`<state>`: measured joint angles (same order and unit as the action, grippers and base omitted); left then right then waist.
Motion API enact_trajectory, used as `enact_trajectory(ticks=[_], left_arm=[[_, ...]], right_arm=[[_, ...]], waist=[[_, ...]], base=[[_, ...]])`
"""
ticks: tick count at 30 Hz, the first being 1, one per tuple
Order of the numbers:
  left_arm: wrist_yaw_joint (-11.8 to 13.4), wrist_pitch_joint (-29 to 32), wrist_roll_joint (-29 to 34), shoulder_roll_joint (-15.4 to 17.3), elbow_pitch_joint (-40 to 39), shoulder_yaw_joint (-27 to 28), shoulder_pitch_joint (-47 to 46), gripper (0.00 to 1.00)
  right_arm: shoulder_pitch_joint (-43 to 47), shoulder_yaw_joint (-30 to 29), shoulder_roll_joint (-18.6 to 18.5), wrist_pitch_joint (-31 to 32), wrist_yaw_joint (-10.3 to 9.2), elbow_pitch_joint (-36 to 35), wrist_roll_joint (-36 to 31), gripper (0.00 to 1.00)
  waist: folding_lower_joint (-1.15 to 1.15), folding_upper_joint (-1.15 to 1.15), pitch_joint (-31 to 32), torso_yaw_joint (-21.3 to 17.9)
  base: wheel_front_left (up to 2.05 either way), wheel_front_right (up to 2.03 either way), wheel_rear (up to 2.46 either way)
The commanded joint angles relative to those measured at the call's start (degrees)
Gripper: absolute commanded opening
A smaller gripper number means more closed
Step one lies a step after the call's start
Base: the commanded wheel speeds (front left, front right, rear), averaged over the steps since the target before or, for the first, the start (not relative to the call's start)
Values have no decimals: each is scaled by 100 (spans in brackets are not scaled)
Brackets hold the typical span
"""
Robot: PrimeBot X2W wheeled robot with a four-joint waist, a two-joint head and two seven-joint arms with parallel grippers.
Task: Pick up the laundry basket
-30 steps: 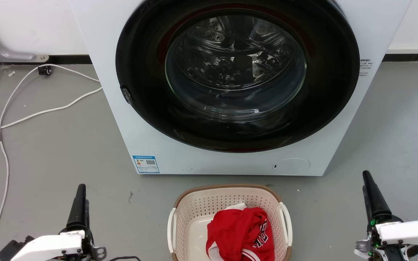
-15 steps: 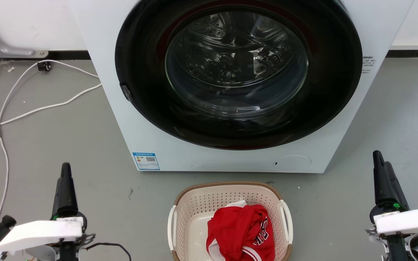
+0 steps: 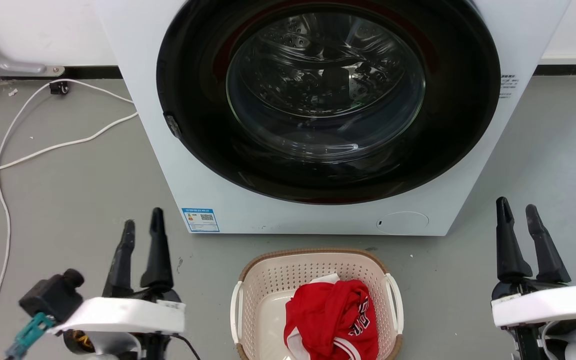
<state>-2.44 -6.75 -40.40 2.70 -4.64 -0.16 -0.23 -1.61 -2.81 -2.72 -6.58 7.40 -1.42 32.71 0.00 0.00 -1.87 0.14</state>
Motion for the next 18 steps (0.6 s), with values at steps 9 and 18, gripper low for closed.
enact_trajectory(ticks=[9, 18], left_arm=[[254, -175, 1279, 63, -191, -544, 26, 100], [743, -318, 1973, 343, -75, -1135, -1, 100]], right_arm=[[89, 41, -21, -182, 12, -132, -1036, 100], [185, 92, -22, -329, 12, -50, -1958, 100]], waist=[[0, 0, -1, 6], [0, 0, 11, 2]], base=[[0, 0, 0], [0, 0, 0]])
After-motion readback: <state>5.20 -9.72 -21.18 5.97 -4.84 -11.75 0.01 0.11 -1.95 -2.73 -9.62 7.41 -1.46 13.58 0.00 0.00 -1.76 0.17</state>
